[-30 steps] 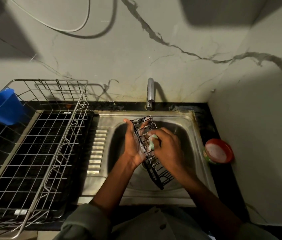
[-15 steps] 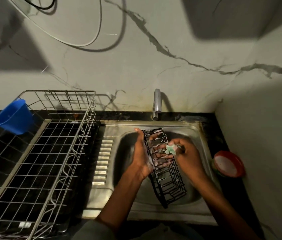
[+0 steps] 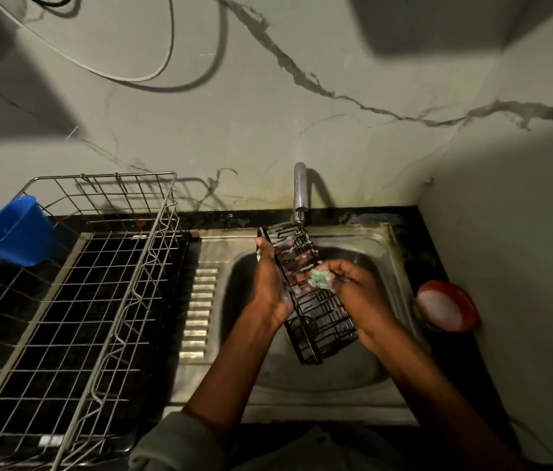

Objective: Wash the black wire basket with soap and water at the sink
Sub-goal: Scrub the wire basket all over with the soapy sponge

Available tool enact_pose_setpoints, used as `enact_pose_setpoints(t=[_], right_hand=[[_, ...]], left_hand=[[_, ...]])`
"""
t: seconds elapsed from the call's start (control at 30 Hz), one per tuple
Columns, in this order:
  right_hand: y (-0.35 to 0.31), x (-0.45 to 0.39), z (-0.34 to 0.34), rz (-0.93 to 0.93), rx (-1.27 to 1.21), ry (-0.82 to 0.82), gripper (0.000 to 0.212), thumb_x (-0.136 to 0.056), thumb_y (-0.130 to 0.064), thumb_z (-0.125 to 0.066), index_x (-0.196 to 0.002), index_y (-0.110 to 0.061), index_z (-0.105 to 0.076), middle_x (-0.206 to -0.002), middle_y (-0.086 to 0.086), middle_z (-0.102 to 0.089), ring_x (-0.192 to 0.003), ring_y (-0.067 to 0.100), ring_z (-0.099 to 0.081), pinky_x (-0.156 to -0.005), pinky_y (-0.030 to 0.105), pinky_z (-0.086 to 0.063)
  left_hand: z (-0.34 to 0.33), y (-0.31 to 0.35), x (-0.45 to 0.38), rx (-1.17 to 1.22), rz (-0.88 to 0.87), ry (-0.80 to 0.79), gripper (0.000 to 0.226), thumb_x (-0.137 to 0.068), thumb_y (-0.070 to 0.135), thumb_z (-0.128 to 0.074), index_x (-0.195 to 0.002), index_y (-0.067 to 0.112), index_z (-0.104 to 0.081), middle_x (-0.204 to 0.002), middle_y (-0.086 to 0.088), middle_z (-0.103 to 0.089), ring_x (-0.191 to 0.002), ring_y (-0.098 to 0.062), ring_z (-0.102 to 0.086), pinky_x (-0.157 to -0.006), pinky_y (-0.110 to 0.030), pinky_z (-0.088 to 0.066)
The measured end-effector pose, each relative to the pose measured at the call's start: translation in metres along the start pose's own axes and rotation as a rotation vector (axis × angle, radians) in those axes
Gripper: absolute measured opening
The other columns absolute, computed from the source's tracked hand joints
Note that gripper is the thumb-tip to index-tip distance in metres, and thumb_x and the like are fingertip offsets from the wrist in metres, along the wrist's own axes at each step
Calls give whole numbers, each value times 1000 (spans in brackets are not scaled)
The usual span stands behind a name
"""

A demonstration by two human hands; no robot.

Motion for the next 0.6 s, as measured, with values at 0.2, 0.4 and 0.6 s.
enact_pose_setpoints(t=[0.2,0.4,0.6], right_hand=[[7,-5,3,-70,-146,103,24,-98,-7,-55,-99,-21,-74,-106,-1,-74,-85,13,-63,-68,25,-44],[-1,-8,6,-91,-203,224,25,-97,-3,-54,-103,-17,-74,-98,6,-77,-86,25,-71,-71,35,-59],[-2,-7,4,-119,-228,185,24,-101,-4,-51,-110,-14,-71,-102,9,-77,-86,30,-76,-59,37,-60]], left_hand=[[-6,-5,8,2,33,-92,83,-102,73,-26,-129,6,-67,-117,-18,-73,-107,-38,-68,-103,-62,-47],[-9,-7,22,-175,-12,-125,85,-99,77,-23,-134,14,-68,-121,-10,-77,-105,-24,-75,-90,-46,-62],[-8,-30,28,-47,60,-187,91,-90,89,-19,-140,29,-66,-135,-11,-70,-128,-41,-63,-104,-68,-48]])
Point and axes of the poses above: each hand's wrist, its own x-axis away from the middle knuckle, its own z-axis out of the back of the hand, y = z × x, the point moved 6 cm from there along -x, towards the middle knuckle
